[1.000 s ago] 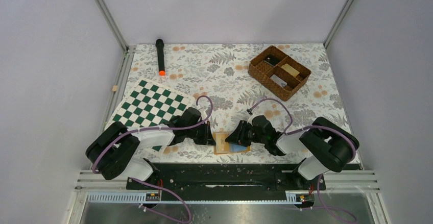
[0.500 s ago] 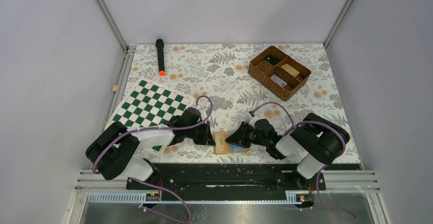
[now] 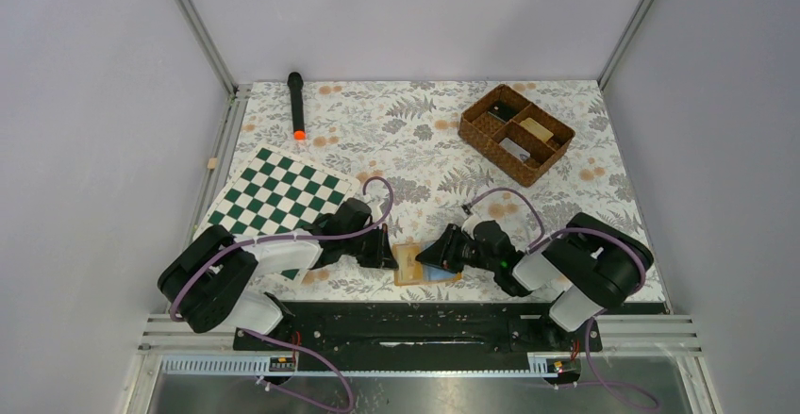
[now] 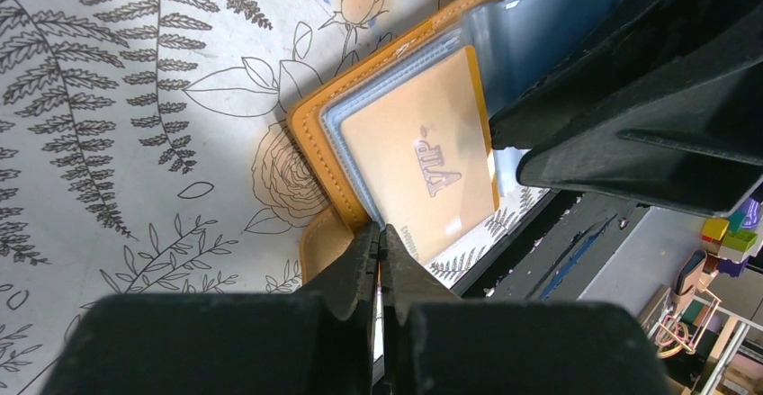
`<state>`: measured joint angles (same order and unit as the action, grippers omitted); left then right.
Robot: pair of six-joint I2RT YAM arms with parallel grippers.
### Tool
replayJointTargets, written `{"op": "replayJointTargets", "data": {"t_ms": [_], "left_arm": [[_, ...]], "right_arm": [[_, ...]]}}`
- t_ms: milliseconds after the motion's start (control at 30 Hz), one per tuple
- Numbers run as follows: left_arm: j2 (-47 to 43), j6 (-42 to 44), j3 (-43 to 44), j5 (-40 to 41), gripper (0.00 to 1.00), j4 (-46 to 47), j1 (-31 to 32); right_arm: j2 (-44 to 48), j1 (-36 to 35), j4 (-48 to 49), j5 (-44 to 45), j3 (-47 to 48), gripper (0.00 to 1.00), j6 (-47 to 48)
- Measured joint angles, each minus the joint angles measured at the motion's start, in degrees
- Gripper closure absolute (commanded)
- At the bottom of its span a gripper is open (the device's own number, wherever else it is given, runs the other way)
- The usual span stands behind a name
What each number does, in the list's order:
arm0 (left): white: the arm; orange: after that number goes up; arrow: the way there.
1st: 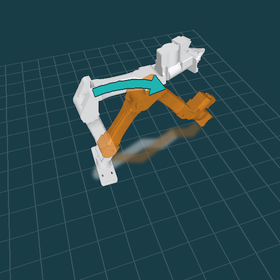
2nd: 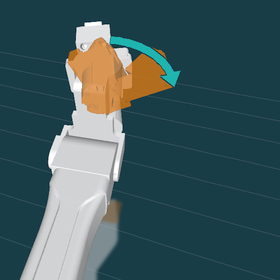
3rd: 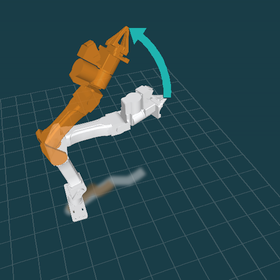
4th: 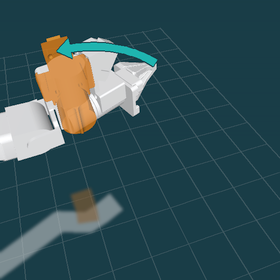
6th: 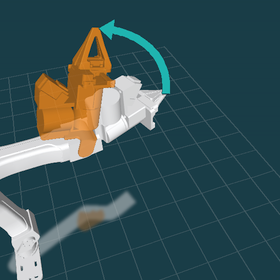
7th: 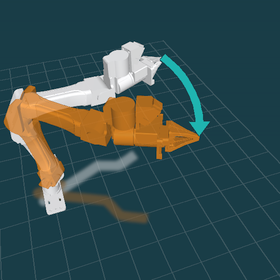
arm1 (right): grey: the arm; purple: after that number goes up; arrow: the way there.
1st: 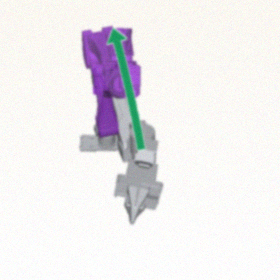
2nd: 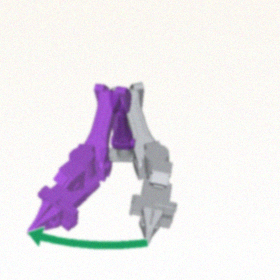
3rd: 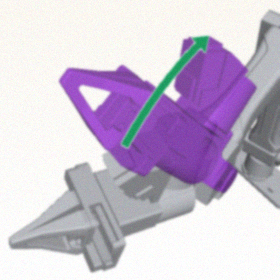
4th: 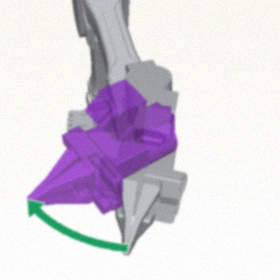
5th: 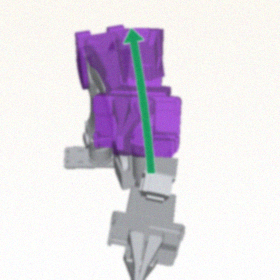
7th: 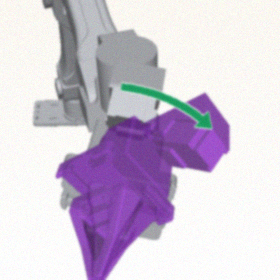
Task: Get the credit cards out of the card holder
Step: Remove the credit card from the card holder.
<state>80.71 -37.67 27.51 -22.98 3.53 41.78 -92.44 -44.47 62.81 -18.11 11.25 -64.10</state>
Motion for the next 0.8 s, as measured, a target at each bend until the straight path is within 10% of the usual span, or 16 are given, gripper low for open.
{"op": "replayJointTargets", "data": {"t_ms": [400,800], "left_arm": [[0.02,-0.09,0.09,0.02,1.0,-0.13,0.0],[0.04,-0.11,0.09,0.0,1.0,-0.09,0.02]], "right_arm": [[14.01,-0.28,-24.2,3.89,3.72,0.61,8.79],[5.97,-0.87,-19.02,2.84,4.63,0.67,8.28]]}}
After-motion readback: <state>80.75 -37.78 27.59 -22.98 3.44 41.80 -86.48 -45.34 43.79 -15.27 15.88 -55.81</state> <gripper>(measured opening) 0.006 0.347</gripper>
